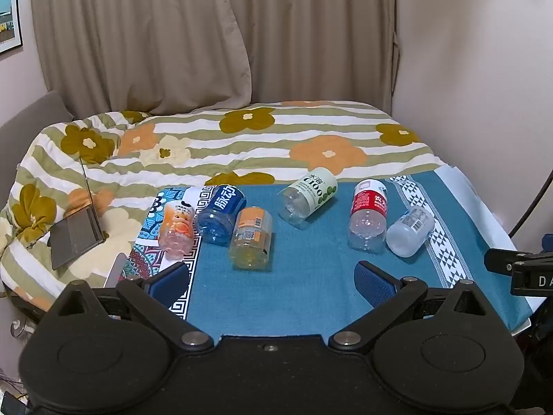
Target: Flip cup upright
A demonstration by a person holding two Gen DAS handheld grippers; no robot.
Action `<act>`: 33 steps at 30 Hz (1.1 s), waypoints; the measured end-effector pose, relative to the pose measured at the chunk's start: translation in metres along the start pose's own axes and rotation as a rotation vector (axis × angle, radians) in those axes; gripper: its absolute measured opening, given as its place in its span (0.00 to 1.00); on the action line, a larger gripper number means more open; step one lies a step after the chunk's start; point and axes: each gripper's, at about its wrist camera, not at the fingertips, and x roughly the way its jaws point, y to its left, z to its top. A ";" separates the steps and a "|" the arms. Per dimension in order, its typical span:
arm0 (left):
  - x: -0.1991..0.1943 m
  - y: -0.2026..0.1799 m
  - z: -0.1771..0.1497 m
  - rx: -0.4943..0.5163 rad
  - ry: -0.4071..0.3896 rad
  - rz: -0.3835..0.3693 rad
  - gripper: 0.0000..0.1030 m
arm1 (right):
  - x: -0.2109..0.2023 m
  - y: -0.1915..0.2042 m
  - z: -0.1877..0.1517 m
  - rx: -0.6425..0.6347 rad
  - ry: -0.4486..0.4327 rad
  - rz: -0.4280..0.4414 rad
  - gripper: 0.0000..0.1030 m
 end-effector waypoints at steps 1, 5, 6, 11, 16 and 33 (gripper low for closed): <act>0.000 0.000 0.000 0.001 -0.001 0.003 1.00 | 0.000 0.000 0.000 0.002 0.001 0.003 1.00; 0.001 0.000 0.000 0.005 -0.005 0.009 1.00 | 0.001 0.000 0.001 -0.003 0.000 0.005 1.00; 0.002 0.000 0.001 0.004 -0.006 0.011 1.00 | 0.001 0.000 0.001 -0.005 0.000 0.005 1.00; 0.005 -0.005 0.000 0.006 -0.005 0.009 1.00 | 0.002 -0.001 0.003 0.001 0.001 0.001 1.00; 0.006 -0.005 0.000 0.007 -0.006 0.009 1.00 | 0.005 -0.001 0.003 -0.002 0.002 0.001 1.00; 0.007 -0.002 0.003 0.004 -0.001 0.026 1.00 | 0.017 0.002 0.004 -0.003 0.009 0.005 1.00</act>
